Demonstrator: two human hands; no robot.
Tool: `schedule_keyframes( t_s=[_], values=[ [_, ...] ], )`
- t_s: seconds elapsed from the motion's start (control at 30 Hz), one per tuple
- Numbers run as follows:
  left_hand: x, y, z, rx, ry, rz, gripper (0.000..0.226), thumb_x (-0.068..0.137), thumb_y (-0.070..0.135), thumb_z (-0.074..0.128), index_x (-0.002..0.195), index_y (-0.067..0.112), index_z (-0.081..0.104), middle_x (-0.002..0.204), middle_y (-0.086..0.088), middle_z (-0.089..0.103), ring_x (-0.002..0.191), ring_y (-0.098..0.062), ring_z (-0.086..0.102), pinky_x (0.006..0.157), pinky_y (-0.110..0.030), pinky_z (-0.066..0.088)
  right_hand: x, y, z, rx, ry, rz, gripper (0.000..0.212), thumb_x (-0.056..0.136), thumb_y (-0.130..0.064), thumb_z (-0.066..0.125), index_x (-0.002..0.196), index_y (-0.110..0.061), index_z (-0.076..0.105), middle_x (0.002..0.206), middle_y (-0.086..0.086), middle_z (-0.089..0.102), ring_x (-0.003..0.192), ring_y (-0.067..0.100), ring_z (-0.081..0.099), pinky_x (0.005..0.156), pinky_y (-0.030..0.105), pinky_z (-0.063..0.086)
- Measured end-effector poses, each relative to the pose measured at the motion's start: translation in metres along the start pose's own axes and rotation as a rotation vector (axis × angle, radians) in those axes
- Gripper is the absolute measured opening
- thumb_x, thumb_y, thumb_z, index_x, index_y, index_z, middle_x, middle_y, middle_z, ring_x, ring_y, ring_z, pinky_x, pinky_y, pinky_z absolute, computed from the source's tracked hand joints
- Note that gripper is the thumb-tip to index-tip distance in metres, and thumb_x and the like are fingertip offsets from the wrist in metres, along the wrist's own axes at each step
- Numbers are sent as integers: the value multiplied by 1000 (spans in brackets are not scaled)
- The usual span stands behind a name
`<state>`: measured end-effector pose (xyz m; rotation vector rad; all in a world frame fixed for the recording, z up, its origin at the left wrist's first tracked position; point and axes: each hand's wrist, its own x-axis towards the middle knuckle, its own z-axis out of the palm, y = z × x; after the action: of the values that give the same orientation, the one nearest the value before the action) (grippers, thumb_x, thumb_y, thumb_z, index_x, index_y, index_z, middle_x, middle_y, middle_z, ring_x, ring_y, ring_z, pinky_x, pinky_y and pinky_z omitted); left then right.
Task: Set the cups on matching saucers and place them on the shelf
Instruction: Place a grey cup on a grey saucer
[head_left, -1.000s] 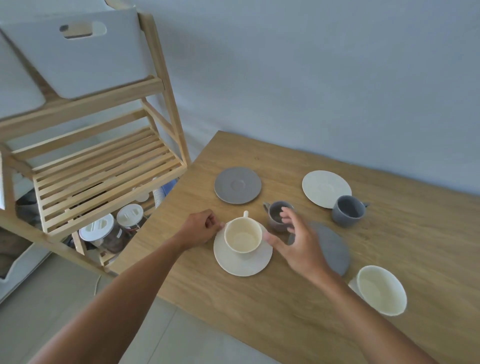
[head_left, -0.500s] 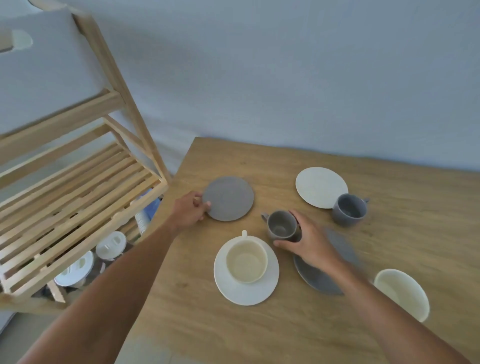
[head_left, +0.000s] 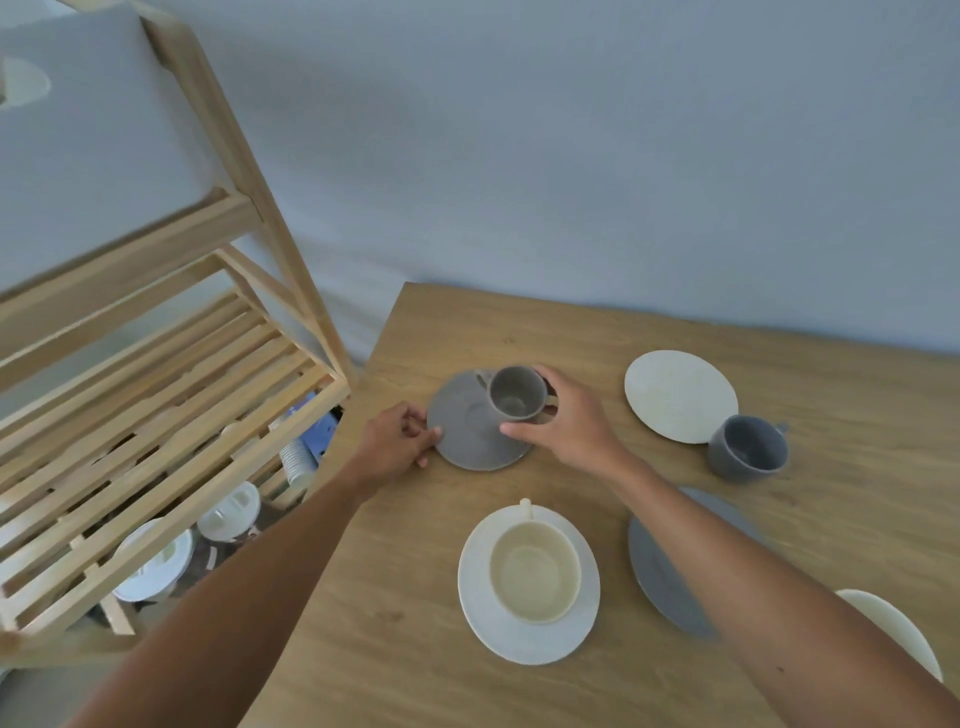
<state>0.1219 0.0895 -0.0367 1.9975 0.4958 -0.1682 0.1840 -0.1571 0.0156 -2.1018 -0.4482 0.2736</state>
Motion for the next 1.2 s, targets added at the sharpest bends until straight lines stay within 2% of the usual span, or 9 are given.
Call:
schedule_keyframes(
  t_s=[0.17,0.37,0.5,0.6,0.77,0.87,0.97,1.07,1.2],
  values=[
    [-1,3,-1,-40,-29,-20,26,83,29,75,102,15,63,76,-4,72,60,-11,66,58,-24,55,22,-1,20,-48,-56,-34,61,65,-32,91,113,-40,55,104,-24,63,99,-15,56,78,3,43],
    [1,2,-2,-55,-46,-23,26,83,27,75,103,15,63,79,-4,72,60,-11,67,60,-24,57,30,6,29,-54,-98,-48,62,65,-27,92,116,-34,57,99,-29,59,94,-23,53,78,-1,40],
    [-1,1,-1,-46,-37,-9,25,83,29,75,102,16,63,78,-8,74,62,-16,69,66,-32,61,32,8,33,-67,-114,-57,61,64,-32,91,116,-34,58,102,-25,62,97,-16,55,80,3,40],
    [-7,3,-3,-48,-24,-3,25,85,28,73,102,13,62,80,-13,74,65,-19,70,68,-35,61,33,6,33,-83,-143,-63,62,63,-41,90,115,-30,59,108,-20,64,100,-6,57,85,16,43],
    [-25,7,-9,1,31,52,23,87,32,70,100,15,62,81,-12,71,67,-13,66,65,-29,57,22,15,15,-138,-136,-9,97,65,-53,86,145,-23,40,142,-4,52,129,14,48,106,36,42],
    [-34,10,-12,133,92,136,20,86,38,69,97,22,63,81,0,69,71,-9,65,67,-22,51,8,23,-8,-160,-98,-5,100,68,-50,85,149,-21,35,148,-1,47,137,17,42,111,37,37],
    [-38,17,-15,190,91,200,20,84,48,67,94,32,62,81,6,69,75,-9,68,73,-33,58,-7,30,-37,-203,-69,-19,97,70,-47,84,149,-19,36,149,-1,46,138,16,40,113,34,34],
    [-44,40,-7,177,120,268,17,85,41,69,95,29,63,80,3,70,74,-13,68,74,-35,58,-23,39,-69,-238,-36,-8,95,70,-49,83,148,-20,38,150,-1,45,139,19,39,113,35,34],
    [-51,82,21,167,98,340,16,87,31,70,97,20,65,85,-3,71,74,-13,63,69,-22,49,-48,54,-110,-261,47,34,95,68,-48,85,147,-21,39,151,-2,44,141,19,36,113,33,28]
  ],
)
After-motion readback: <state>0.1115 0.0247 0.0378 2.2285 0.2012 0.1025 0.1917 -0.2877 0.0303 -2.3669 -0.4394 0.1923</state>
